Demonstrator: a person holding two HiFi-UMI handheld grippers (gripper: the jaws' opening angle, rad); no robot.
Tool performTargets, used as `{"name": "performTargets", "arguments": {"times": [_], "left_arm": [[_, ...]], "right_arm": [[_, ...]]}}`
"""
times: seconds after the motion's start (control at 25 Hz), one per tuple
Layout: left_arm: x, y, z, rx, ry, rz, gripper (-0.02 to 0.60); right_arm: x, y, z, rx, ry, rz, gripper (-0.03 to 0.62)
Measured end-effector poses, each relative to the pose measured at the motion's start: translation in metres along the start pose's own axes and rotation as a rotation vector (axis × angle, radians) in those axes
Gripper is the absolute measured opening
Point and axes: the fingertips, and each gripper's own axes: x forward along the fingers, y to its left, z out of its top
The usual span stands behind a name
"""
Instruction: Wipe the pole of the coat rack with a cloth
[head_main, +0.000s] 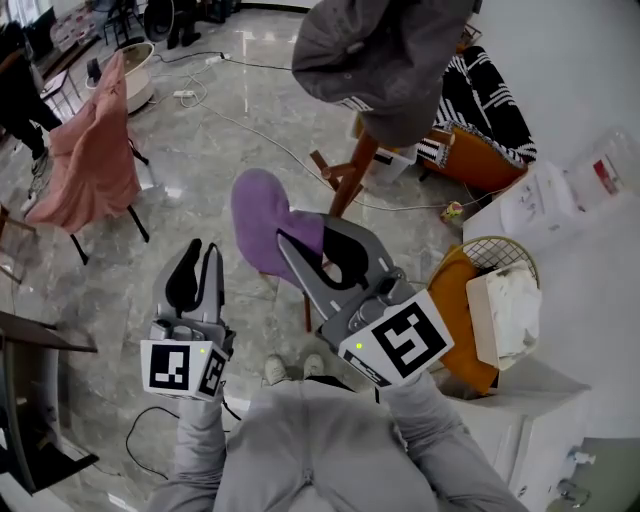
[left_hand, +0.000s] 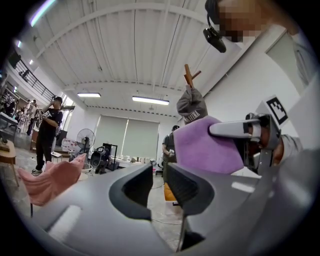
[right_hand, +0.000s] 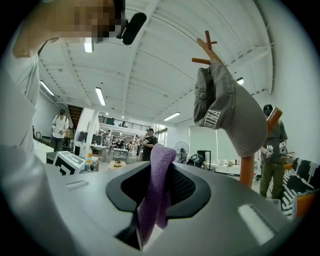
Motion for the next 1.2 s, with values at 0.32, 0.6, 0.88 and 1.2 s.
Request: {"name": "performTargets", "arguments": {"times": [0.32,0.6,0.88,1.2], "left_arm": [[0.012,-0.016,-0.009,-0.02,0.007,-0.065,0.089],[0.035,-0.039,-0.013,-0.009,0.013,-0.057,0.089],[0.073,-0.085,-0.027,0.003,0.03,0.049,0.089],[0.104,-0.137,-0.032,0.016,0.021,0.189,0.089]], "right_arm": [[-0.051,-0.032,-0.036,0.07,0.063,-0.162,0.08],[-0.096,-0.092,-0.058,0.084,0.102,-0.269,0.08],[-0.126,-0.176,-0.084,0.084,0.13,-0.235,0.08],[-0.109,-0.229,-0.084,0.034,0.089,-0.044,0.08]]}}
